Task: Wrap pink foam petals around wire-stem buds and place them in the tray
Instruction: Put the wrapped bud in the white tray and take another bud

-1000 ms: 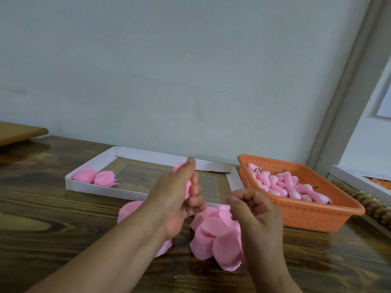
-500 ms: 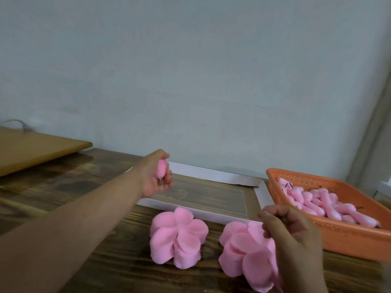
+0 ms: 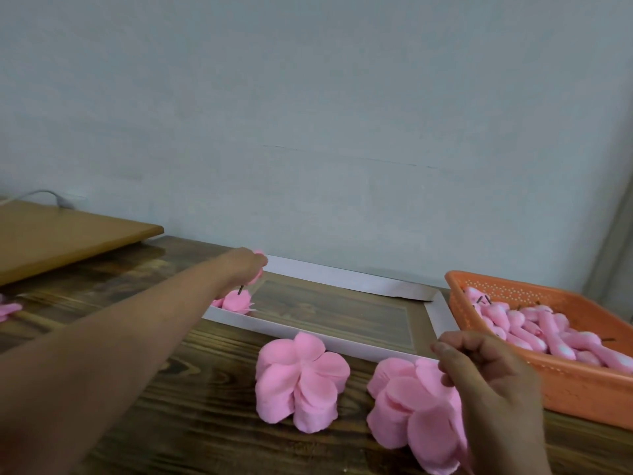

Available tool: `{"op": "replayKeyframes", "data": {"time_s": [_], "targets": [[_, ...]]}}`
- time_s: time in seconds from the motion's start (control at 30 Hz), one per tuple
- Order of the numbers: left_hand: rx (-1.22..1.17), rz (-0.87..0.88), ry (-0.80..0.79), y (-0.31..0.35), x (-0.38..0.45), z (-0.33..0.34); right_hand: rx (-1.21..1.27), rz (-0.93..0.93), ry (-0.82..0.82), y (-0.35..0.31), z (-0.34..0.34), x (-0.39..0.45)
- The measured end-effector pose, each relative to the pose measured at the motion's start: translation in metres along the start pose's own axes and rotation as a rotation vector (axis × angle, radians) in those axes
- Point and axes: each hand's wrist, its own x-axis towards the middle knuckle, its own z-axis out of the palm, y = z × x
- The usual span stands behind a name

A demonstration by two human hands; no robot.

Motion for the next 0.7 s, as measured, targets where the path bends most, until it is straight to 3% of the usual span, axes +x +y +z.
{"op": "replayKeyframes", "data": {"time_s": [0.3,0.57,0.7], "targets": [[0.400,0.066,0.009,0.001,0.002,0.010,-0.022,0.016,-0.039,-0.005,0.002,-0.001],[0.590,0.032,-0.118,-0.023,0.029,0.029,-0.047,0.021,-0.047,-0.005,0.004,-0.002],[0.681,0.108,-0.065,-0.025,0.035,0.033,-0.072,0.008,-0.057,-0.006,0.005,-0.003]]}}
